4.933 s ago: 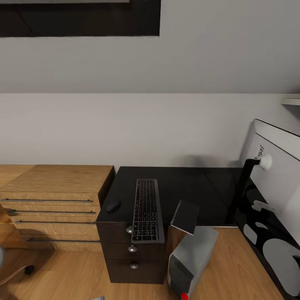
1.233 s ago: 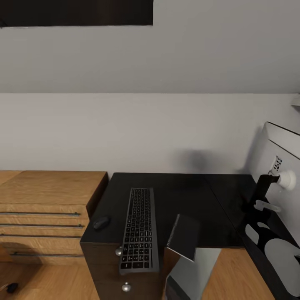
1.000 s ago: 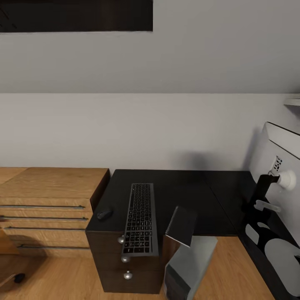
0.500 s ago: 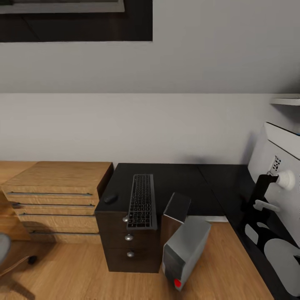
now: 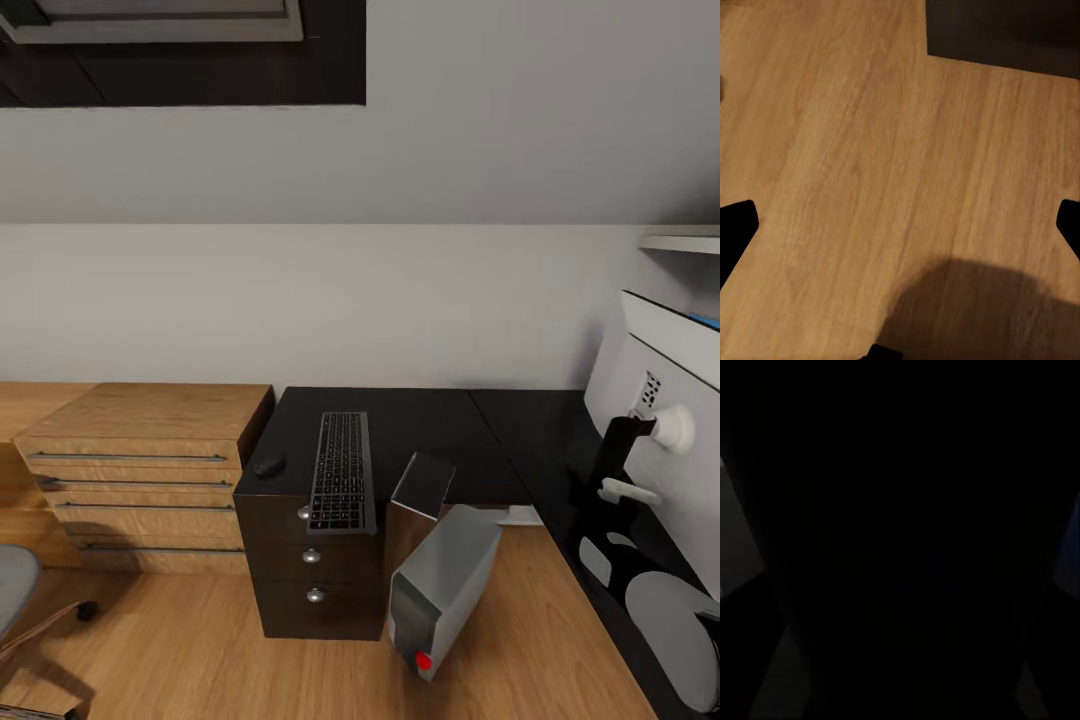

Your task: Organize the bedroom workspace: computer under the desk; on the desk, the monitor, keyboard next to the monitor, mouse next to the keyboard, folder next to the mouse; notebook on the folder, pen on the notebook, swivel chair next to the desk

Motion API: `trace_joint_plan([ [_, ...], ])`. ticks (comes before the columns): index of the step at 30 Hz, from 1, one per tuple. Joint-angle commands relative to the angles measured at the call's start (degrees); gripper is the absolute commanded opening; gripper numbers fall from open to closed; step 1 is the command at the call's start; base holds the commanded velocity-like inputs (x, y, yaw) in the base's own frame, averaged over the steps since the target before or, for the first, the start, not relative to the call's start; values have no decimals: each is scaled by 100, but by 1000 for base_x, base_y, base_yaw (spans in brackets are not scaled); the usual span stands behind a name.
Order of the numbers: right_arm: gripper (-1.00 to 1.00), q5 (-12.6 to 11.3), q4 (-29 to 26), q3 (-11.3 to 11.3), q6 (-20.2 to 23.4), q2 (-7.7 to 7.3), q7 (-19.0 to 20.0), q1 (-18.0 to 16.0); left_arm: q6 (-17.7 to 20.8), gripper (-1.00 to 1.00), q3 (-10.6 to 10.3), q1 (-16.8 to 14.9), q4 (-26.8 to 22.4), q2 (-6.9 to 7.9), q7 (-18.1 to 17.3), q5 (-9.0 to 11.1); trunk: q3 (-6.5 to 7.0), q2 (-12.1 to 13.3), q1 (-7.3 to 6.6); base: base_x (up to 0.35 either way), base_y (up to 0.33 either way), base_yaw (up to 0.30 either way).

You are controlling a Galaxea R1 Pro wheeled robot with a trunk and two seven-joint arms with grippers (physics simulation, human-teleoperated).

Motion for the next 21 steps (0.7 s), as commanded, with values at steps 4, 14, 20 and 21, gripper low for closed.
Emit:
trace_joint_plan([
  [4,-100,-3,14,-38,-18,0,-15,-3,-111,100,-39,0,118,18,36,34,-6,-3,0,-106,0,0],
  [14,-100,19,9,-61,-18,-5,-15,-2,-435,100,-41,0,447,29,36,33,-6,-3,0,-314,0,0],
  [20,-100,-28,10,-60,-18,-6,-23,-5,-1259,100,-42,0,632,29,41,33,-6,-3,0,-333,0,0],
  [21,-100,-28,10,-60,-18,-6,-23,-2,-1259,100,-42,0,632,29,39,33,-6,-3,0,-333,0,0],
])
